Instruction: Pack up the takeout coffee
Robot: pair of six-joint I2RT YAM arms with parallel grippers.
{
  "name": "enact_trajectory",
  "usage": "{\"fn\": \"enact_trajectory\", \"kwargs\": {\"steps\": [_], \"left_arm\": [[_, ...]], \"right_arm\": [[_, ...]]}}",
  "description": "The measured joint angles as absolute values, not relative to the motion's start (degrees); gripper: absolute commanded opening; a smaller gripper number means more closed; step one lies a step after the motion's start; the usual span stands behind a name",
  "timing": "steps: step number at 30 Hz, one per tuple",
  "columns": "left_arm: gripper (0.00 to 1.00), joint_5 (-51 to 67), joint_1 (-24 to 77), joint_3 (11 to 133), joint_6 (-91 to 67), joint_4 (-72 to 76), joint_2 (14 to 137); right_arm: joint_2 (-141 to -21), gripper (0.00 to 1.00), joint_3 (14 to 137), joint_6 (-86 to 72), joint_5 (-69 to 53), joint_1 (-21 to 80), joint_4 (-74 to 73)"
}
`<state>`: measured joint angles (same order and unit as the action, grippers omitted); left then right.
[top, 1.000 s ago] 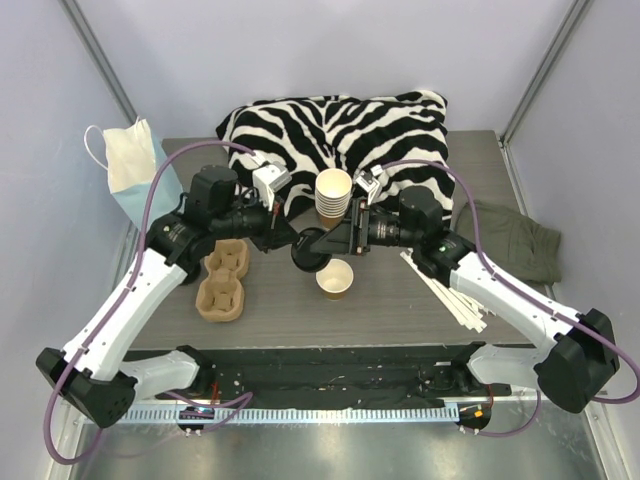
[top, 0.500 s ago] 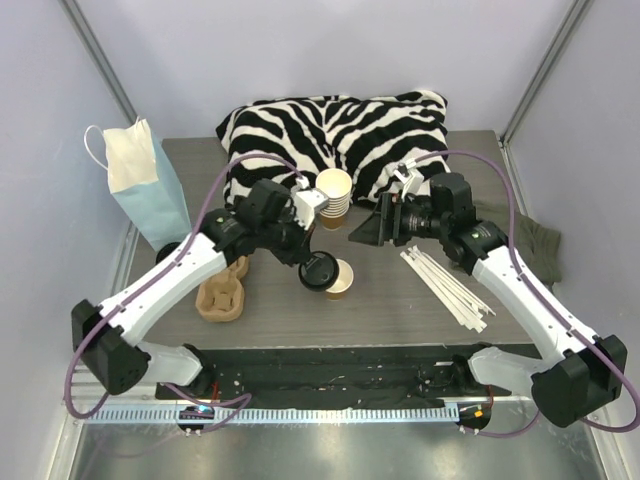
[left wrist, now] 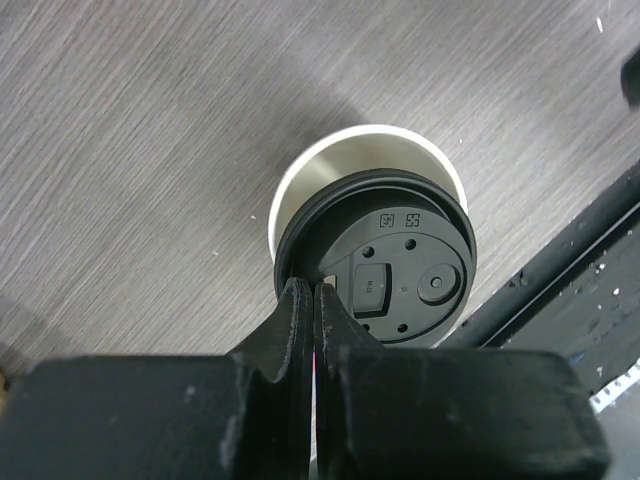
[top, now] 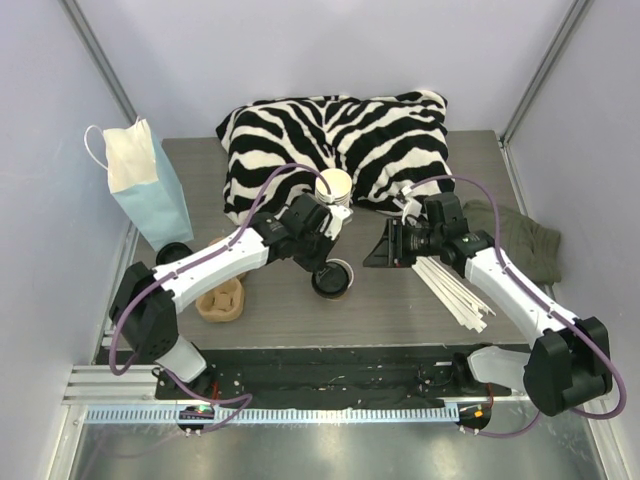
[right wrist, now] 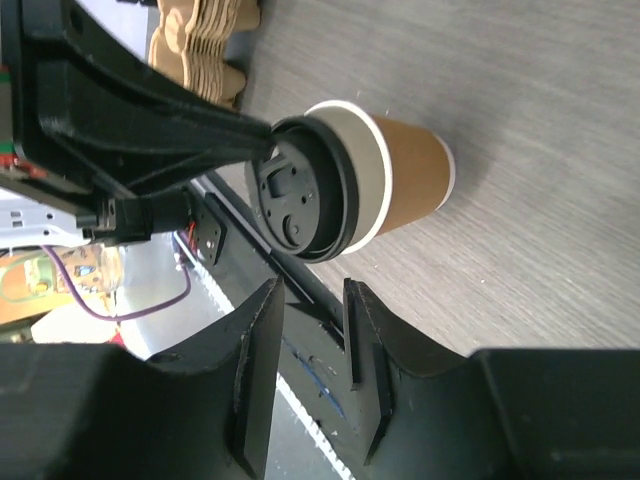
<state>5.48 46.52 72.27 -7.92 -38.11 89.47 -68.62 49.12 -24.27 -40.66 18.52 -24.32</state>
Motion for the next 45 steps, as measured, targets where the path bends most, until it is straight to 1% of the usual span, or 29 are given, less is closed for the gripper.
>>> {"fn": "enact_trajectory", "kwargs": {"steps": [11,35,38,39,41,42,44,45], "left_arm": [[0.00,4.45,46.50,73.17,-8.84,-35.90,91.11],[0.00,5.58,45.01,74.00,-8.82,-35.44,92.68],[0.06,5.82,44.86,74.00,-8.82,-35.46,92.95],[0.12,5.89,44.86,74.00,-8.80,-35.46,92.97],[0.21,6.20,44.86,74.00,-8.62,-35.51,93.01],[0.32,6.42,44.86,74.02,-8.51,-35.59,93.06],[0.41,6.85,44.86,74.04,-8.36,-36.01,93.17],[0.50,7.14,44.86,74.04,-8.36,-36.27,93.19]], "right_arm": [[-69.04,0.36,46.92,-26.96,-44.27,18.52,-20.05],[-70.91,0.34,44.47,-32.05,-45.50,18.81,-14.17],[-70.91,0.34,44.14,-32.10,-45.58,18.81,-14.11],[-70.91,0.34,44.05,-32.10,-45.60,18.81,-14.09],[-70.91,0.34,44.01,-32.10,-45.63,18.92,-14.09],[-70.91,0.34,44.01,-32.10,-45.69,18.92,-13.98],[-70.91,0.34,44.01,-32.08,-45.80,18.92,-13.80],[-70.91,0.34,44.01,-32.08,-45.82,18.92,-13.74]]}}
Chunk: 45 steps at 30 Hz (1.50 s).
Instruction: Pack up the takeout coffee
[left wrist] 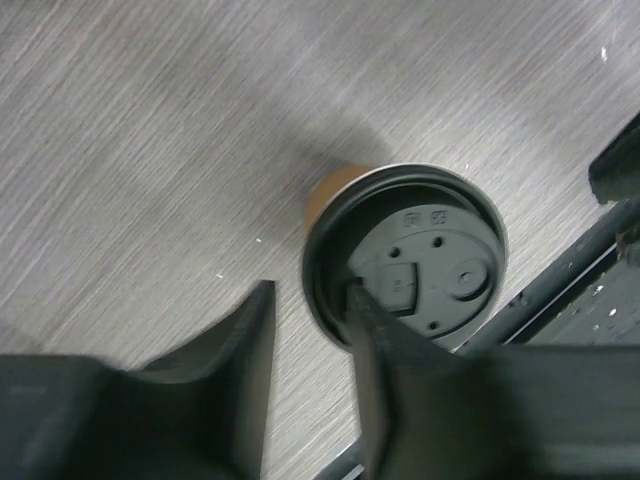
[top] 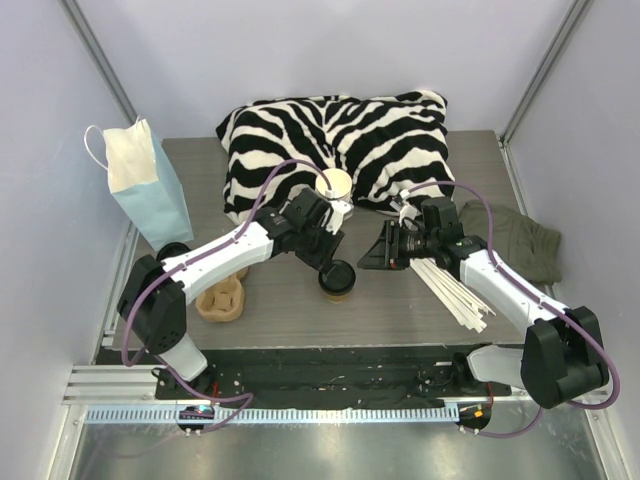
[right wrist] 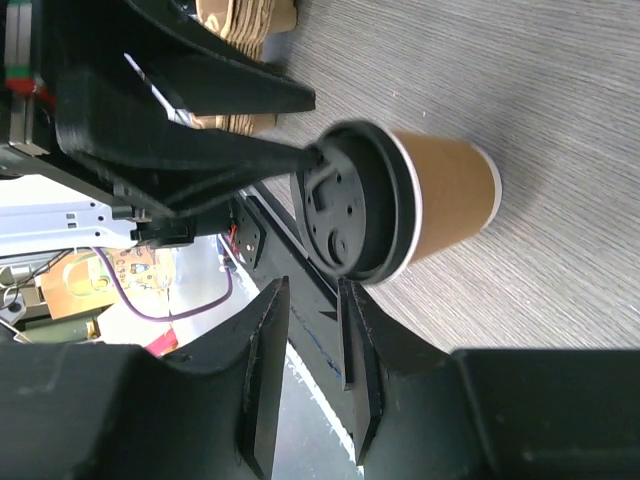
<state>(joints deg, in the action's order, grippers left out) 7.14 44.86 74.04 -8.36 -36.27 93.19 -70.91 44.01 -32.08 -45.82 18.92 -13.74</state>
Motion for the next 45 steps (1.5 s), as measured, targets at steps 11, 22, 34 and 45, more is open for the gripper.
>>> {"fn": "enact_trajectory", "kwargs": {"steps": [11,22,34,45], "left_arm": [[0.63,14.57,39.92,75.13,-8.84,-38.33,86.24],[0.26,39.66,34.48,59.57,-24.82,-20.56,77.36],[0.17,42.89,34.52,57.58,-34.98,-11.20,84.60],[0.13,41.39,34.52,55.66,-35.59,-10.66,88.95]], "right_arm": [[-70.87,0.27,44.01,-33.58,-47.20,19.46,-11.60],[-74.30,0.19,41.98,-41.45,-49.15,25.08,0.71],[-81.52,0.15,38.68,-42.41,-49.50,25.04,3.90],[-83.66,0.11,39.22,-40.45,-51.24,24.34,2.94]]}}
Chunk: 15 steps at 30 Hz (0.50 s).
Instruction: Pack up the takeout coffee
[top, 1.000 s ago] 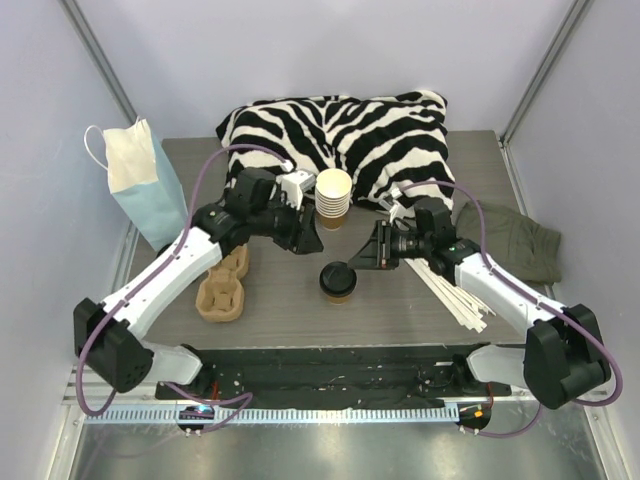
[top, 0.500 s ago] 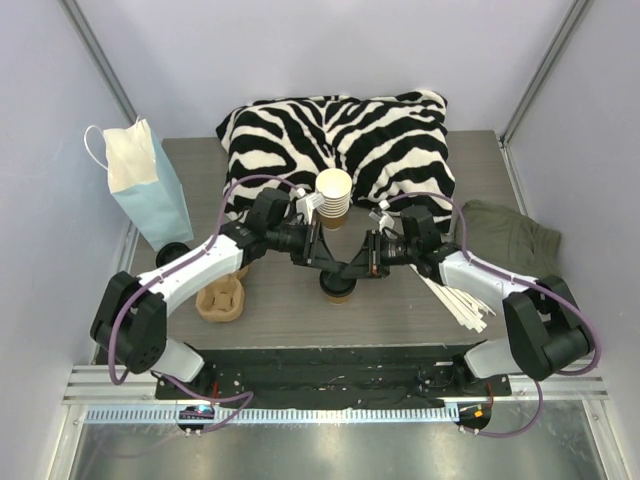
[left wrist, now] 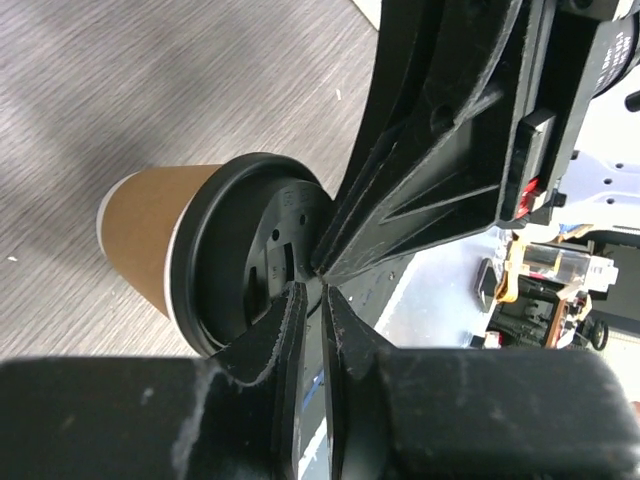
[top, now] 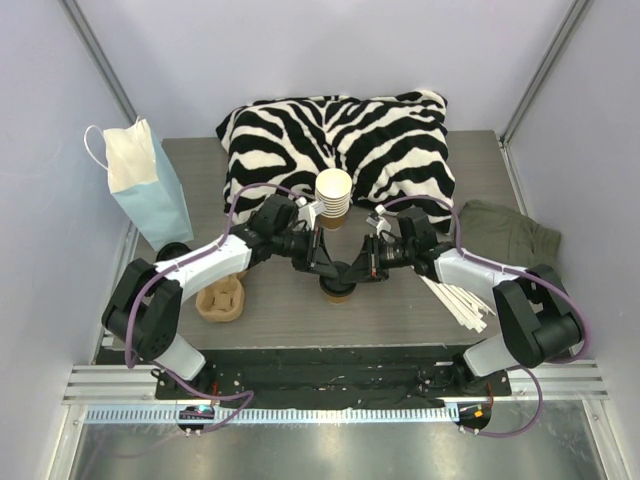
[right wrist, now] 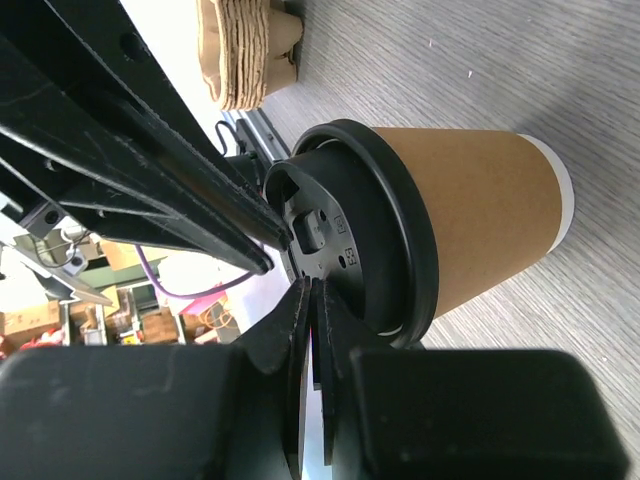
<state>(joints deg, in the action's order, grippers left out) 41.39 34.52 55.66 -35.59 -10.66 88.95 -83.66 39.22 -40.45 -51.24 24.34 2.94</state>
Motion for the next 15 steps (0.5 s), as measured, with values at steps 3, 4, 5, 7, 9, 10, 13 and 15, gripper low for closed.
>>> {"fn": "enact_trajectory", "kwargs": {"steps": [3,4,5,7,9,10,13,15], "left_arm": [[0.11,40.58,34.50,55.53,-35.29,-11.14,89.03],[0.08,40.47,34.46,55.44,-35.18,-11.29,89.14],[0.08,40.62,34.33,55.33,-35.16,-11.27,89.32],[0.08,41.21,34.06,55.24,-35.07,-11.05,89.43],[0.08,42.24,33.58,55.24,-34.63,-11.07,89.34],[0.09,42.54,33.47,55.24,-34.33,-11.11,89.03],[0.09,42.39,33.34,55.92,-32.42,-12.69,86.59],[0.09,42.02,33.54,58.26,-30.26,-15.22,84.16]], "right_arm": [[-84.49,0.11,39.79,-40.40,-52.23,24.10,2.37],[-84.71,0.11,40.03,-40.27,-52.40,24.01,2.00],[-84.79,0.11,40.16,-40.16,-52.47,23.99,1.72],[-84.88,0.10,40.32,-39.79,-52.49,23.99,1.37],[-84.88,0.10,40.40,-39.42,-52.49,23.99,1.17],[-84.88,0.10,40.53,-39.29,-52.47,23.99,0.97],[-84.88,0.10,40.75,-38.89,-52.40,23.99,0.47],[-84.88,0.10,40.88,-38.76,-52.36,23.99,0.16]]}}
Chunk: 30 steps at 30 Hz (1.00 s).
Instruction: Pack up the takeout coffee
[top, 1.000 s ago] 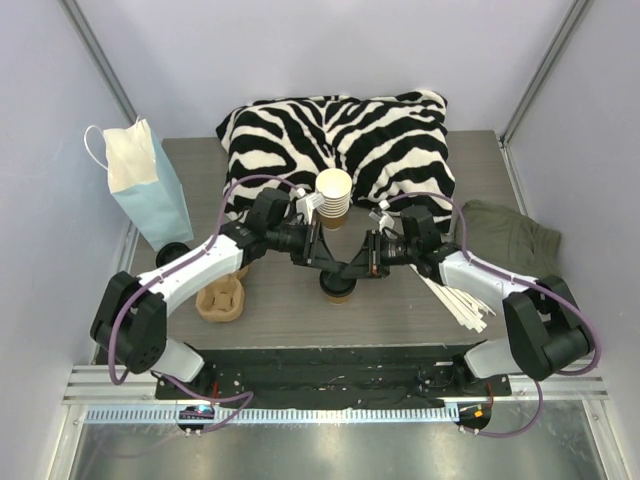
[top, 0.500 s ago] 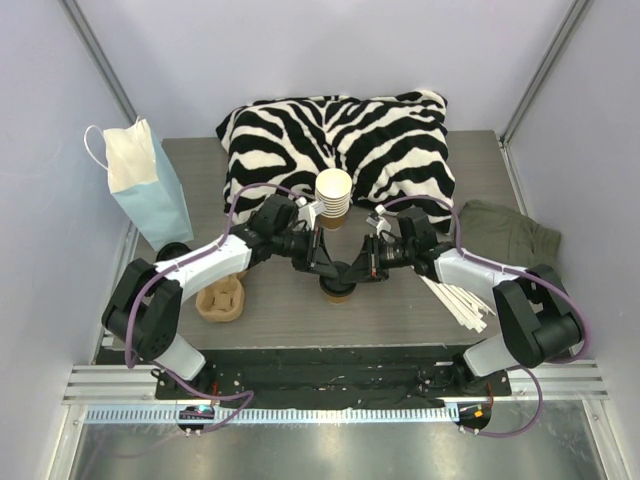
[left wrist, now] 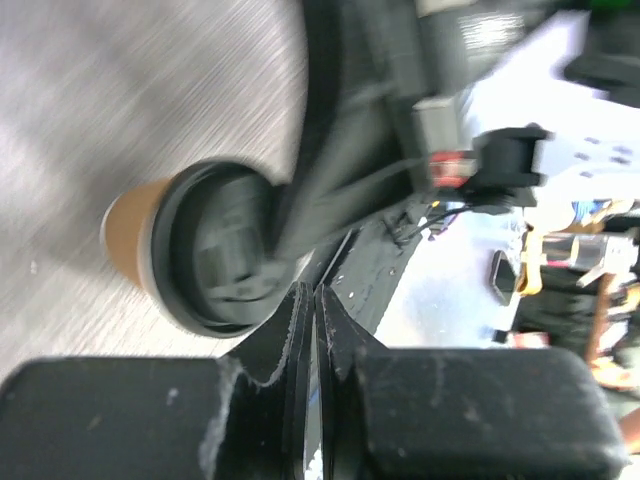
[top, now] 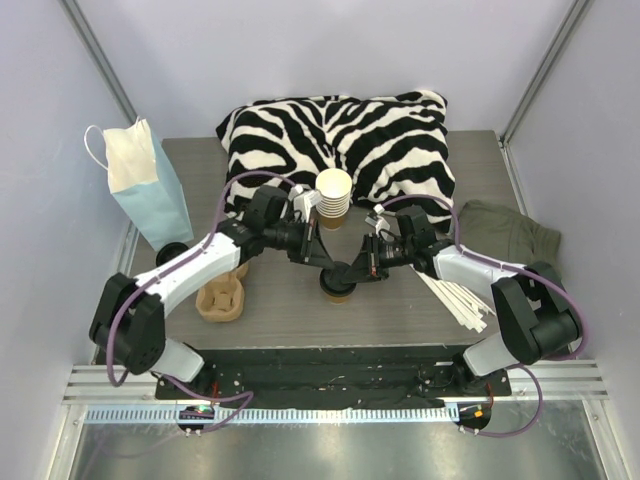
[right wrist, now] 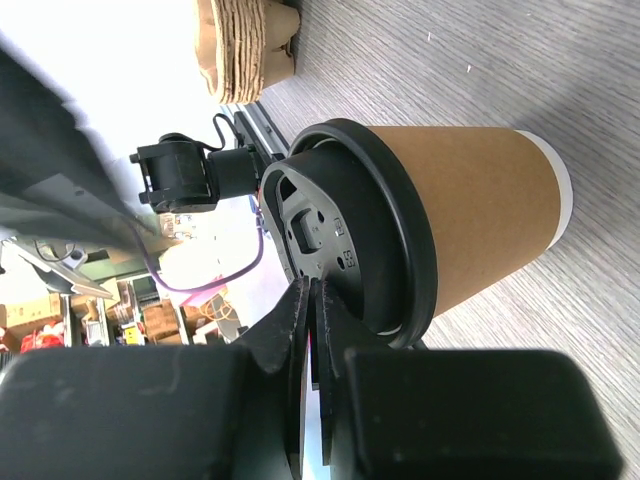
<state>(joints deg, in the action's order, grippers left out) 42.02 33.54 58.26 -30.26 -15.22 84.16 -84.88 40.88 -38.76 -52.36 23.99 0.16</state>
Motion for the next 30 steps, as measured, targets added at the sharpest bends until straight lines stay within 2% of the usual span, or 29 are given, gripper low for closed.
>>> {"fn": "enact_trajectory", "kwargs": {"steps": [7,14,17,30], "left_arm": [[0.06,43.11,35.70,61.76,-28.03,-15.90,78.94],[0.02,44.10,34.09,57.19,-30.06,-13.15,90.02],[0.01,52.25,30.37,55.88,-34.37,-10.74,95.59],[0.02,52.03,28.75,55.46,-35.42,-9.91,93.12]], "right_arm": [[-84.88,0.09,41.06,-38.41,-52.23,23.99,-0.19],[-84.90,0.09,41.43,-37.41,-52.16,23.99,-1.02],[-85.27,0.08,41.63,-36.97,-51.53,24.03,-1.15],[-86.52,0.07,42.87,-36.75,-51.94,24.29,-1.17]]}}
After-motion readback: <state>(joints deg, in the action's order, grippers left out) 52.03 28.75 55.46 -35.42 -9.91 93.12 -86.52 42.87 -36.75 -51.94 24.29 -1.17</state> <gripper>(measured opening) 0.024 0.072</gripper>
